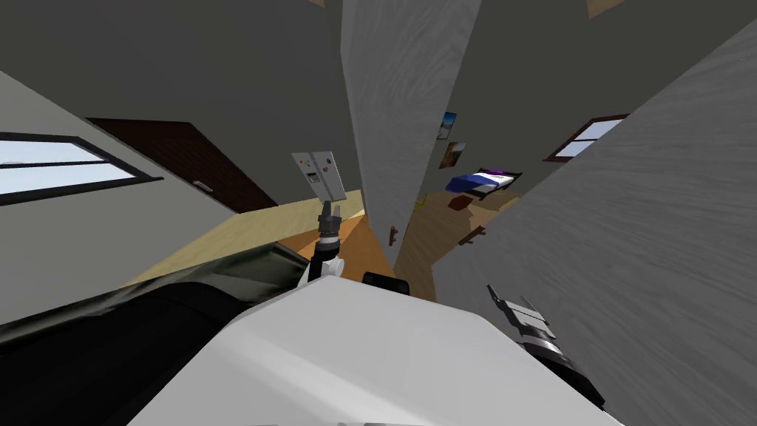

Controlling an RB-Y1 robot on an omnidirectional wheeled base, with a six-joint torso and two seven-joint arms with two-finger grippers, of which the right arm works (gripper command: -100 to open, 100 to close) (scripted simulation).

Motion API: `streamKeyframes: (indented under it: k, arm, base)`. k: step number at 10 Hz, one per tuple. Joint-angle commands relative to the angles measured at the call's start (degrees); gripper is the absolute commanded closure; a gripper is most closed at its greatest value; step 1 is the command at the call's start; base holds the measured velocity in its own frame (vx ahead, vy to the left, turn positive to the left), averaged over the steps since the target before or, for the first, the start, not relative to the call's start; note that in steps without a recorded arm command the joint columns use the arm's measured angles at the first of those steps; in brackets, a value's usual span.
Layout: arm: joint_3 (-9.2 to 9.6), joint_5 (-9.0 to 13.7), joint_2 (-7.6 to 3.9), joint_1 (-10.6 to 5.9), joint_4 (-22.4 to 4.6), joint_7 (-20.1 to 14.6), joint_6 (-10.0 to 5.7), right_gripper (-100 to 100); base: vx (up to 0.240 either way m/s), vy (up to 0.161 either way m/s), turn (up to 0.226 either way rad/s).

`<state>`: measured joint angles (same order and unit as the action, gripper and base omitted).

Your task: Push the door open

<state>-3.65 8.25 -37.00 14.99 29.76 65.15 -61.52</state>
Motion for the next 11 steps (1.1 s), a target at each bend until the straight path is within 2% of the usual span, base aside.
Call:
streamKeyframes:
  k: [1,7,10,11]
  arm:
    - [-0.14,0.04,-0.35,-0.93,-2.2,-0.1,-0.87,-100]
    - [-1.94,1.2,-1.71,0.58,-3.36,-0.1,-0.61,-100]
    - [-2.11,1.32,-1.83,0.74,-2.97,-0.1,-0.59,-100]
    - [-2.56,1.62,-2.15,1.13,-3.76,-0.1,-0.53,-100]
  base:
    - [-0.079,-0.089,0.089]
    - [-0.103,-0.078,0.209]
    - [-0.057,-0.049,0.064]
    - [-0.091,-0.072,0.171]
